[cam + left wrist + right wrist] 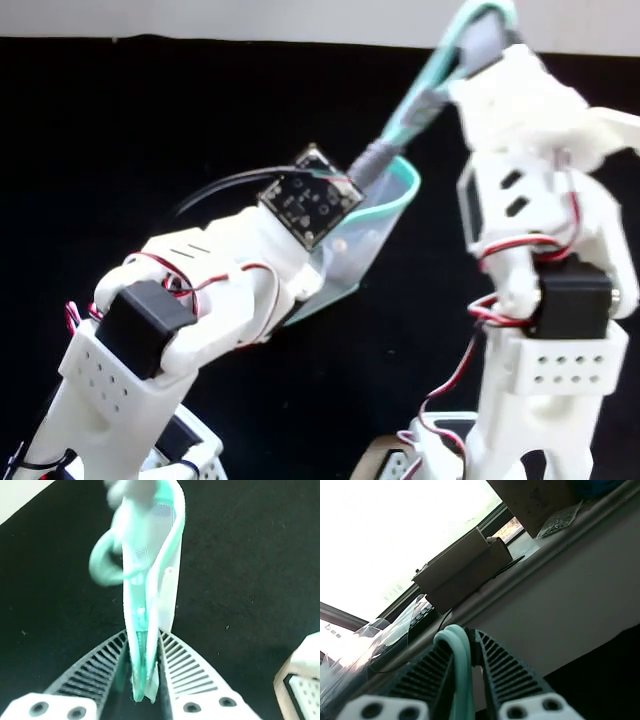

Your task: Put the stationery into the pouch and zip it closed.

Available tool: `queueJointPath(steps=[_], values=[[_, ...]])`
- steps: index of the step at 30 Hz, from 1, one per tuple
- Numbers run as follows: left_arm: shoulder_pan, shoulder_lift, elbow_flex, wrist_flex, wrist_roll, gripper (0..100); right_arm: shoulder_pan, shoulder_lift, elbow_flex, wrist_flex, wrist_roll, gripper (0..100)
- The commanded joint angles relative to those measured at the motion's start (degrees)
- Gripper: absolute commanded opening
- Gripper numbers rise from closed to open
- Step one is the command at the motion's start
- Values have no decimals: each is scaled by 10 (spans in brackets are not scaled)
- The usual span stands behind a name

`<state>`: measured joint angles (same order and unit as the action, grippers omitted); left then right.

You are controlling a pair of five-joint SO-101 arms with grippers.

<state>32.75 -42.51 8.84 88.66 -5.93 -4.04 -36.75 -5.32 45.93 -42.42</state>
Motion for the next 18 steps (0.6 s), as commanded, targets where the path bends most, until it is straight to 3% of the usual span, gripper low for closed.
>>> queueJointPath(steps=[1, 10, 18], values=[[-6, -7, -6, 23, -10, 7, 65, -7, 1, -1, -1, 6], [-66, -7, -48, 63, -10, 6, 227, -7, 165, -28, -1, 6], [-68, -7, -50, 69, -10, 6, 327, -7, 346, -275, -1, 6]])
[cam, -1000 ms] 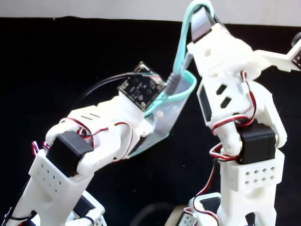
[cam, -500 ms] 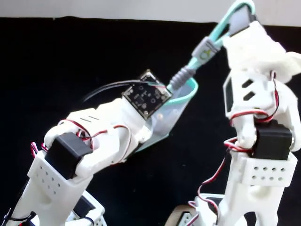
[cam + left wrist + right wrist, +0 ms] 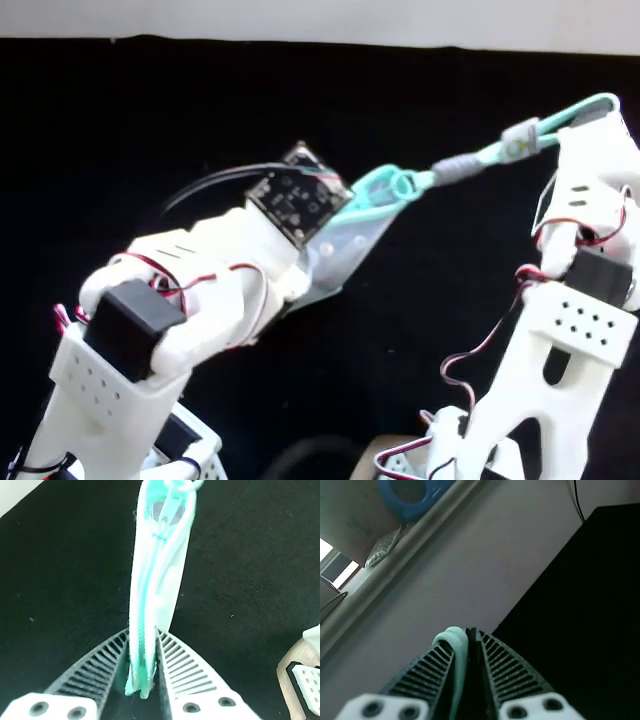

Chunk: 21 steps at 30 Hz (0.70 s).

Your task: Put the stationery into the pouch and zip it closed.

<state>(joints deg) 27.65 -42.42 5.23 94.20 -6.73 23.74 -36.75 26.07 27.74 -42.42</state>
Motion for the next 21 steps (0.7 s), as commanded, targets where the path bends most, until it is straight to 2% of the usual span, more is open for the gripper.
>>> queueJointPath(steps=[1, 9, 15, 19, 21], values=[[-18, -8, -14, 13, -2, 6, 57, -7, 50, -116, -1, 6], [-45, -8, -11, 14, -2, 6, 140, -6, 130, -291, -1, 6], [-45, -8, -11, 14, -2, 6, 219, 60, 144, -356, -1, 6], [-43, -8, -11, 13, -2, 6, 226, 109, 143, -428, -1, 7], [-43, -8, -11, 12, -2, 6, 206, 104, 142, -435, -1, 9]])
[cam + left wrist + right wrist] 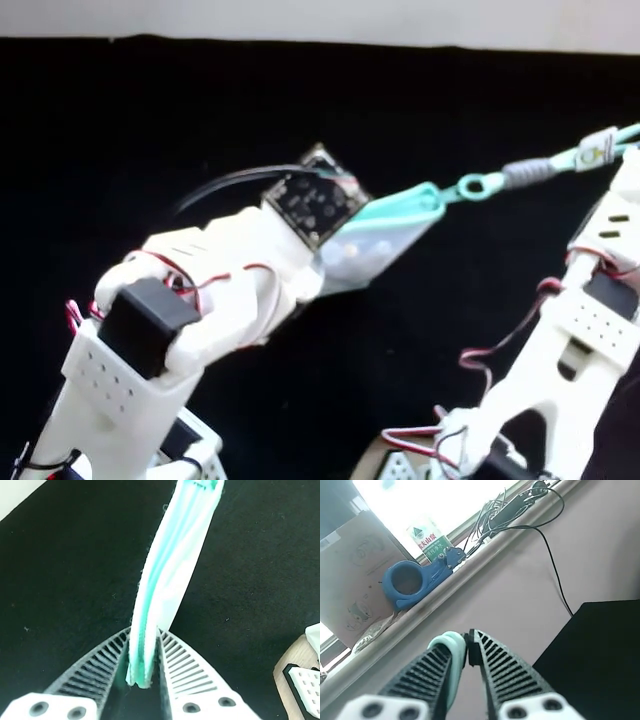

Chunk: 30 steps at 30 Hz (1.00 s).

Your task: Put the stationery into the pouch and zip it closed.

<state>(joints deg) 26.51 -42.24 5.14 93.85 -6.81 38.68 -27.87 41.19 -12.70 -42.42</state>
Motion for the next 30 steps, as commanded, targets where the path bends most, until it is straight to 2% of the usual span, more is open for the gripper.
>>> queueJointPath(steps=[1, 3, 5, 8, 10, 13, 15, 17, 21, 27, 30], values=[[-31, -10, -10, 15, -1, 6, 39, 3, -13, -25, -1, 9], [-31, -10, -10, 13, -1, 6, -14, -36, -18, 17, 8, 9], [-32, -10, -10, 13, -1, 6, -84, -87, -27, 84, 66, 22], [-33, -10, -10, 13, -1, 6, -221, -171, -29, 210, 162, 115], [-33, -10, -10, 12, -1, 6, -319, -224, -30, 311, 197, 185], [-31, -10, -10, 12, -1, 6, -468, -284, -33, 425, 220, 234], [-31, -10, -14, 11, -1, 6, -565, -314, -33, 456, 221, 235], [-34, -10, -16, -4, -1, 6, -626, -334, -29, 475, 219, 235], [-94, -9, -16, -87, -22, 6, -641, -349, -28, 525, 218, 235], [-293, -5, -14, -193, -89, 6, -642, -371, 48, 589, 222, 235], [-357, -5, -12, -216, -115, 6, -642, -400, 116, 589, 222, 235]])
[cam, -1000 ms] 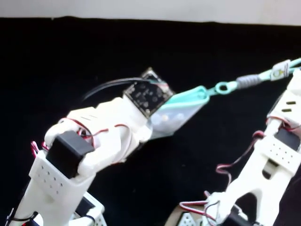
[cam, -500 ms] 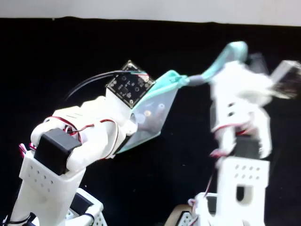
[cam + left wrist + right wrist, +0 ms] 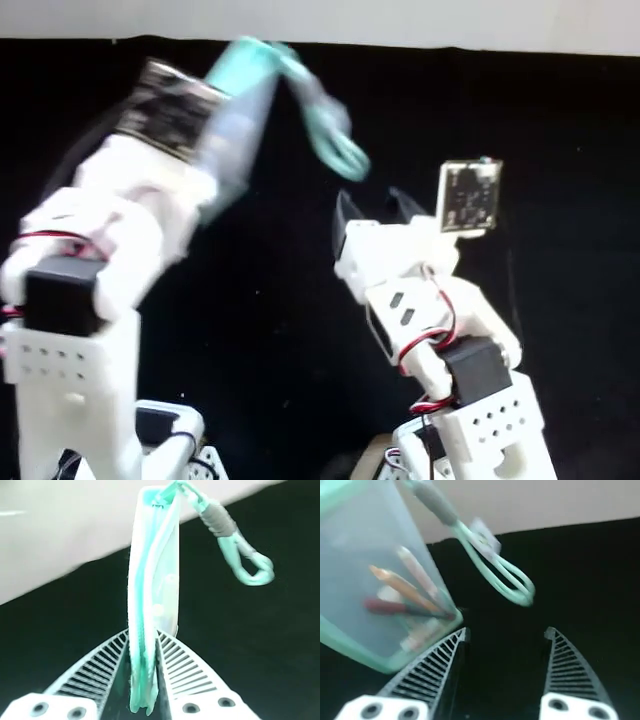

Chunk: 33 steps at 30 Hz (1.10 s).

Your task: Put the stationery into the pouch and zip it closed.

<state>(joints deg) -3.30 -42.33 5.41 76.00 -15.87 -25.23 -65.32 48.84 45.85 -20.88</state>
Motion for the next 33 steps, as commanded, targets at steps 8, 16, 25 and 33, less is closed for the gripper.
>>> queueJointPath(steps=[8, 16, 25, 33], values=[[0, -3, 174, -98, -45, 6, 0, -145, 209, 4, 7, 235], [273, 0, 349, -308, 71, 6, 0, -288, 289, 25, 7, 235], [395, 137, 335, -316, 70, 7, 0, -302, 287, 123, 39, 235], [473, 197, 263, -311, 73, 188, 0, -301, 215, 205, 56, 235]])
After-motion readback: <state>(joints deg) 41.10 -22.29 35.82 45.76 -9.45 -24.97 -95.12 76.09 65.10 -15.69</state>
